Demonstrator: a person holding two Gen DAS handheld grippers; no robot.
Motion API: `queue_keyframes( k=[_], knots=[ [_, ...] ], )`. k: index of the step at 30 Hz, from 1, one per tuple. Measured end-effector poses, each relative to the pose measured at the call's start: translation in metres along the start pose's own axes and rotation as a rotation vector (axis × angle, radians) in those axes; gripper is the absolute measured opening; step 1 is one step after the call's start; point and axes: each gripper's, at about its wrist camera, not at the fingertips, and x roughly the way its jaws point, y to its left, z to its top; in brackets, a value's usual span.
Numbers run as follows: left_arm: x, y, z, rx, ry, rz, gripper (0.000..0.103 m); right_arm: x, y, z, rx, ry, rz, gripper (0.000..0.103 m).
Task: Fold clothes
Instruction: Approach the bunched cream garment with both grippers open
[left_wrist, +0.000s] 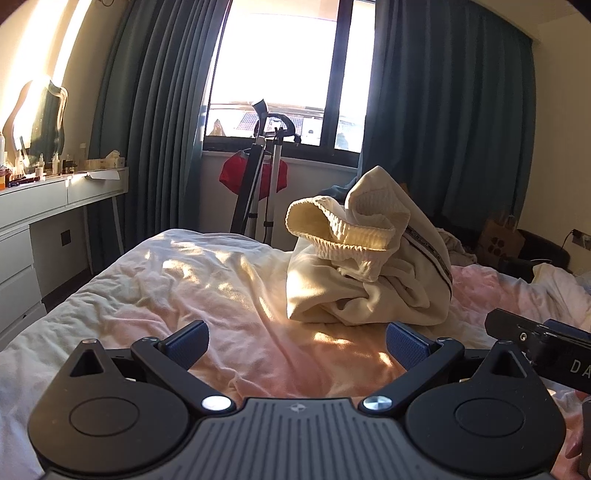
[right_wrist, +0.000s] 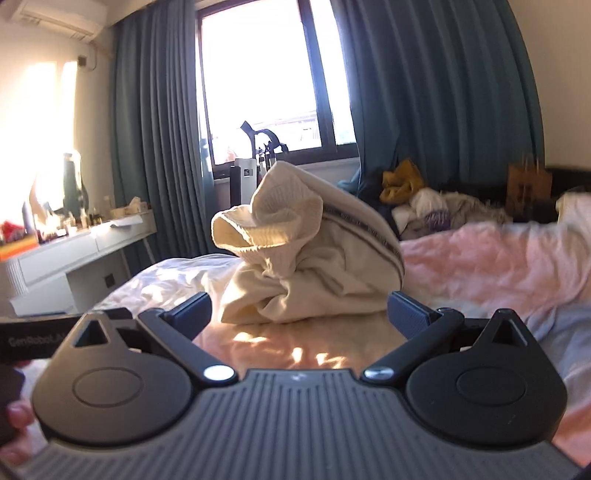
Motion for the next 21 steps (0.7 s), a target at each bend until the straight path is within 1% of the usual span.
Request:
queue_keyframes(
  k=[4,6,10,12,15,17,21],
  knots=[
    [0.007,0.003,0.000,-0.004,0.026,0.015,0.103,-0.001,0.001,-0.001,-0.001,-0.010,-0.001,0.103],
    [0.010,0.005,0.002,-0.014,0.040,0.001,0.103,0.000,0.001,0.000,0.001,-0.019,0.001,0.103],
    [0.025,0.006,0.018,-0.058,0.070,-0.041,0.103,0.002,0.001,0.004,0.006,-0.043,0.016,0.103],
    [0.039,0.008,0.030,-0.095,0.096,-0.075,0.103,0.003,0.000,0.006,0.015,-0.060,0.011,0.103],
    [0.072,0.017,0.049,-0.172,0.118,-0.110,0.103,0.008,-0.002,0.008,0.032,-0.069,-0.007,0.103],
    [0.100,0.028,0.062,-0.254,0.136,-0.129,0.103,0.012,-0.006,0.008,0.050,-0.061,-0.014,0.103],
    [0.162,0.044,0.087,-0.413,0.170,-0.217,0.103,0.021,-0.016,0.008,0.107,-0.048,-0.003,0.103]
  ],
)
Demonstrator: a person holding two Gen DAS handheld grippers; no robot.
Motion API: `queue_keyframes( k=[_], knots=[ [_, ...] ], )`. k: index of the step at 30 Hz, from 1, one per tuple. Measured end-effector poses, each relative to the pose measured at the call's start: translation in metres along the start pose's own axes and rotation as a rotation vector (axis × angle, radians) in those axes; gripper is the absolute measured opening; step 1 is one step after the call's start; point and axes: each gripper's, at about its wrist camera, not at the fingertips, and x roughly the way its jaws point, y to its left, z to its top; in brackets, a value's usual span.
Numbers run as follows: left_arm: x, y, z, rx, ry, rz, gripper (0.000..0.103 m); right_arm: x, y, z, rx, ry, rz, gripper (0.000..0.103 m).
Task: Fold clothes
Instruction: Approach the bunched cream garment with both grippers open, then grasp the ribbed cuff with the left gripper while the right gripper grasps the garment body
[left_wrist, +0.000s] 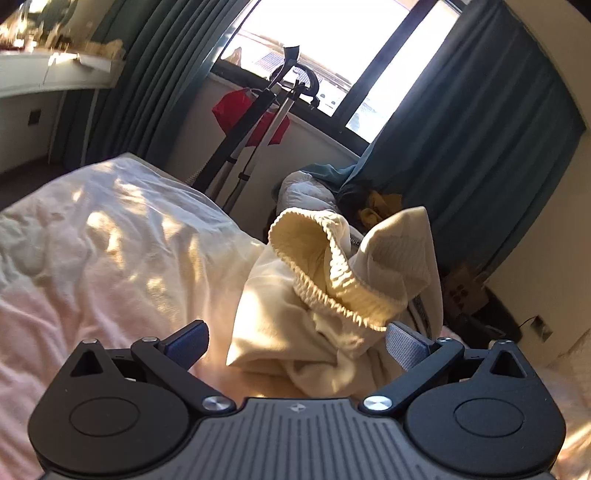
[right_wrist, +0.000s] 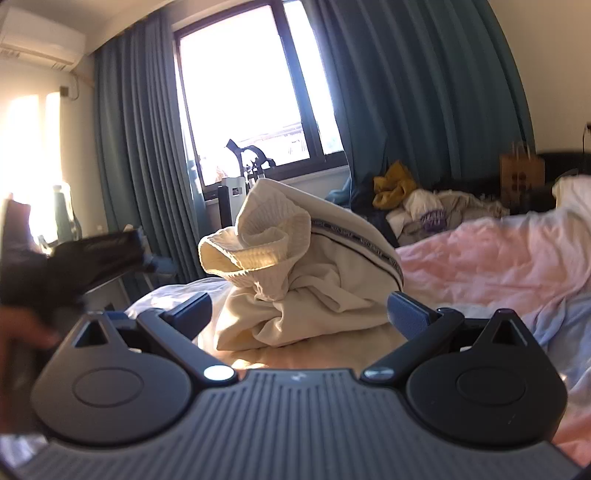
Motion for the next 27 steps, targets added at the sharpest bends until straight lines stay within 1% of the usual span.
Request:
queue_keyframes(
  k=[3,5,7,9,10,13,15,16,18,19,20,21,22,24,27],
  knots=[
    [0.039,0.010,0.026,-0.118,0.011,-0.059,0.103,0.007,-0.008,0.001,0.044,0.009,0.009,0.103],
    [0.061,0.016,0.038,-0.209,-0.009,-0.094,0.103,0.013,-0.013,-0.002,0.076,0.003,0.023,0.103],
    [0.084,0.026,0.049,-0.337,-0.024,-0.124,0.102,0.024,-0.016,-0.007,0.087,0.027,0.029,0.103],
    [0.106,0.033,0.055,-0.427,-0.029,-0.142,0.101,0.033,-0.018,-0.013,0.082,0.039,0.037,0.103],
    [0.116,0.035,0.057,-0.452,-0.018,-0.158,0.100,0.037,-0.019,-0.017,0.080,0.045,0.041,0.103],
    [0.143,0.039,0.056,-0.503,0.031,-0.212,0.091,0.050,-0.021,-0.025,0.076,0.063,0.048,0.103],
    [0.154,0.040,0.051,-0.519,0.059,-0.231,0.078,0.057,-0.023,-0.028,0.091,0.075,0.057,0.103],
    [0.160,0.040,0.048,-0.527,0.073,-0.241,0.075,0.059,-0.024,-0.029,0.098,0.072,0.059,0.103],
    [0.161,0.040,0.044,-0.516,0.072,-0.228,0.061,0.061,-0.025,-0.030,0.107,0.064,0.064,0.103],
    [0.159,0.040,0.043,-0.512,0.072,-0.235,0.056,0.061,-0.025,-0.031,0.107,0.064,0.065,0.103],
    [0.156,0.039,0.043,-0.501,0.074,-0.238,0.045,0.061,-0.025,-0.031,0.109,0.064,0.067,0.103],
    [0.150,0.037,0.044,-0.480,0.070,-0.222,0.037,0.060,-0.025,-0.032,0.111,0.064,0.068,0.103],
    [0.144,0.033,0.044,-0.456,0.063,-0.204,0.035,0.059,-0.025,-0.031,0.112,0.056,0.070,0.103],
    [0.125,0.023,0.044,-0.400,0.055,-0.197,0.026,0.054,-0.026,-0.027,0.123,0.028,0.078,0.103],
    [0.082,0.005,0.041,-0.325,0.037,-0.203,0.023,0.045,-0.027,-0.020,0.139,-0.014,0.089,0.103]
  ],
)
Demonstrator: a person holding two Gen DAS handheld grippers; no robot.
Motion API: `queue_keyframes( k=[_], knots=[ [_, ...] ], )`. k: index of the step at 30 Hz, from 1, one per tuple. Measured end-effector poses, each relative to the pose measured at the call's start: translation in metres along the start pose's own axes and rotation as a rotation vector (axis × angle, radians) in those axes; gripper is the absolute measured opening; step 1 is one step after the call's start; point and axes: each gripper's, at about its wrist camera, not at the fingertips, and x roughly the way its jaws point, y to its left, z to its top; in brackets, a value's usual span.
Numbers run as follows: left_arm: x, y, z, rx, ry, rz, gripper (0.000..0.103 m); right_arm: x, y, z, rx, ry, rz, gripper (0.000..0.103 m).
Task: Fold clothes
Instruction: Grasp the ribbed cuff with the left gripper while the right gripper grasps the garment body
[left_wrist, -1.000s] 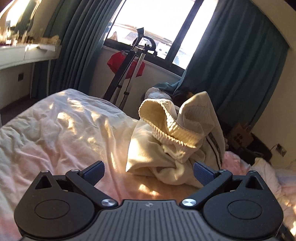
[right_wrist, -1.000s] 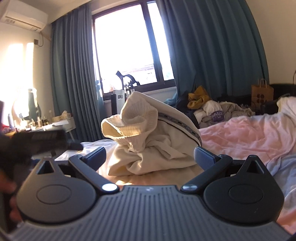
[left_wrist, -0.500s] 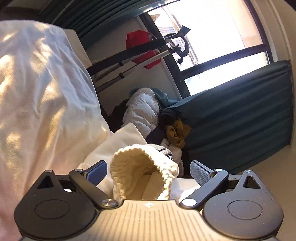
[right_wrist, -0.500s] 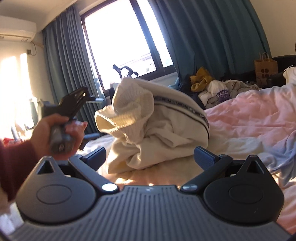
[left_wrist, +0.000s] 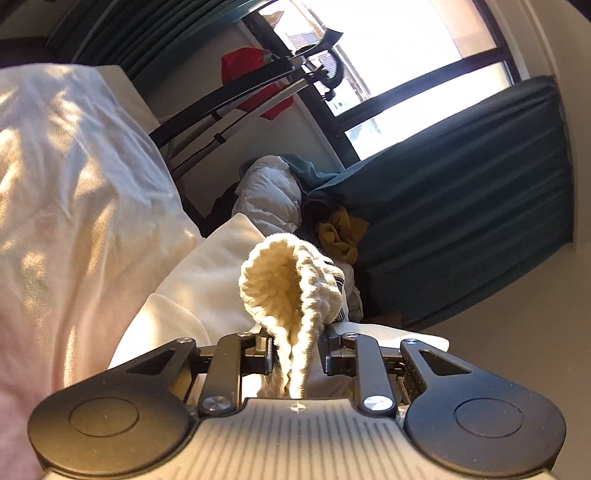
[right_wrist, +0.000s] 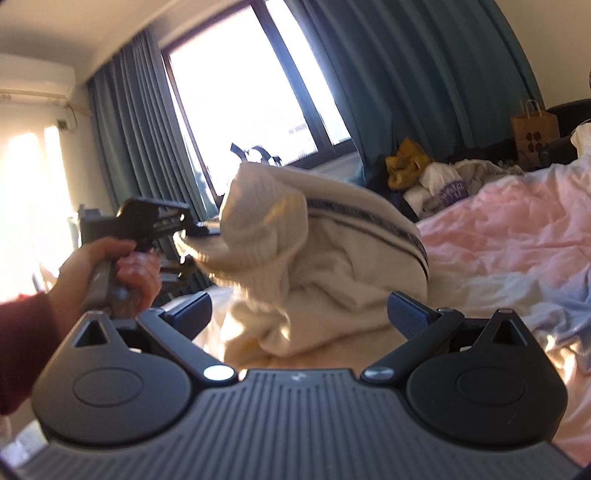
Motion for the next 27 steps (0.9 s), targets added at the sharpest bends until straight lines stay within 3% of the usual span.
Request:
queue_keyframes(
  k=[5,8,10,11,15,19,22,23,27],
  knots=[
    [-0.084,-0.030,-0.035,0.156,-0.008,-0.032,0.022,-0.019,-0.003,0.013,0.071,-0.036,0.073,0.103],
    [-0.126,-0.024,-0.054,0.215,0.008,-0.021,0.022,-0.030,-0.013,0.017,0.217,-0.035,0.171,0.103],
    [-0.146,-0.009,-0.063,0.238,0.008,0.000,0.021,-0.031,-0.023,0.015,0.333,0.016,0.222,0.103],
    [-0.153,0.000,-0.064,0.223,0.007,0.006,0.021,-0.032,-0.028,0.013,0.392,0.049,0.243,0.103],
    [-0.178,0.037,-0.067,0.165,0.007,0.030,0.021,-0.030,-0.048,-0.003,0.590,0.172,0.193,0.103],
    [-0.178,0.066,-0.067,0.054,0.022,0.046,0.022,-0.023,-0.065,-0.022,0.703,0.227,0.101,0.103],
    [-0.175,0.076,-0.064,0.052,0.028,0.083,0.024,-0.013,-0.070,-0.037,0.726,0.328,0.025,0.091],
    [-0.173,0.078,-0.064,0.058,0.027,0.100,0.025,-0.012,-0.066,-0.038,0.718,0.344,0.038,0.078],
    [-0.162,0.098,-0.061,-0.020,0.051,0.143,0.028,-0.008,-0.052,-0.043,0.684,0.405,0.094,0.070]
  ],
)
